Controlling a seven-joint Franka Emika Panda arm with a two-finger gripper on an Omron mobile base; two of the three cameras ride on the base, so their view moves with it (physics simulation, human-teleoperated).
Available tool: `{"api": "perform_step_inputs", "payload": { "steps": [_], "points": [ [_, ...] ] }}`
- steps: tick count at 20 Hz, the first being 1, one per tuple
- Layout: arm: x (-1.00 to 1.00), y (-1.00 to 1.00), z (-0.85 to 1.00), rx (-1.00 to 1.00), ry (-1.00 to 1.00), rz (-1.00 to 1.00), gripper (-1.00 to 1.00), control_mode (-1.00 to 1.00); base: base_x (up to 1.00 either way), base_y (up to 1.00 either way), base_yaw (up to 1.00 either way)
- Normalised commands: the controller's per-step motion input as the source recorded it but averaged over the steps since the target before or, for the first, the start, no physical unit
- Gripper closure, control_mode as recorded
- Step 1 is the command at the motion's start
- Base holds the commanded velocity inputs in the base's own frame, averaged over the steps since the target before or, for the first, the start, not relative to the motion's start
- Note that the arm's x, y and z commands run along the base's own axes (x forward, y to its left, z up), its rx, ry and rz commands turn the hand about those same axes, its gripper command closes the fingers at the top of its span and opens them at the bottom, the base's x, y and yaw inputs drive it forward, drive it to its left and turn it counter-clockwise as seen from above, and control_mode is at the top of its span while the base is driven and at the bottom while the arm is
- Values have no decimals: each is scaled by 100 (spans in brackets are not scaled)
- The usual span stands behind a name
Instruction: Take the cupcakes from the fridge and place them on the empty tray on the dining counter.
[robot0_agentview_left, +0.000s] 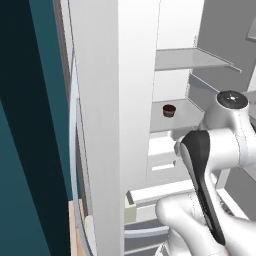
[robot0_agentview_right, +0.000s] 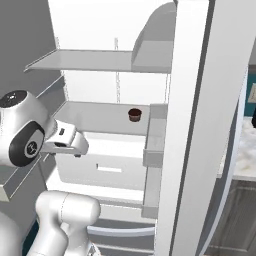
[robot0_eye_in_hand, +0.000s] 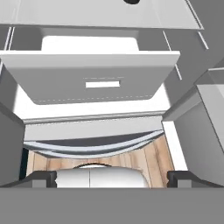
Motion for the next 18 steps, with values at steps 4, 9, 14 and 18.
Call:
{"api": "perform_step_inputs", "payload": {
  "steps": [4,9,14,18],
  "points": [
    [56,-49,14,0,0,0,-100,-100,0,0,0],
    [70,-10,13,0,-2,0,-100,-100,0,0,0],
    [67,0,0,0,-6,-1,-100,-100,0,0,0],
    [34,0,0,0,-17,-7,-100,-100,0,0,0]
  ]
}}
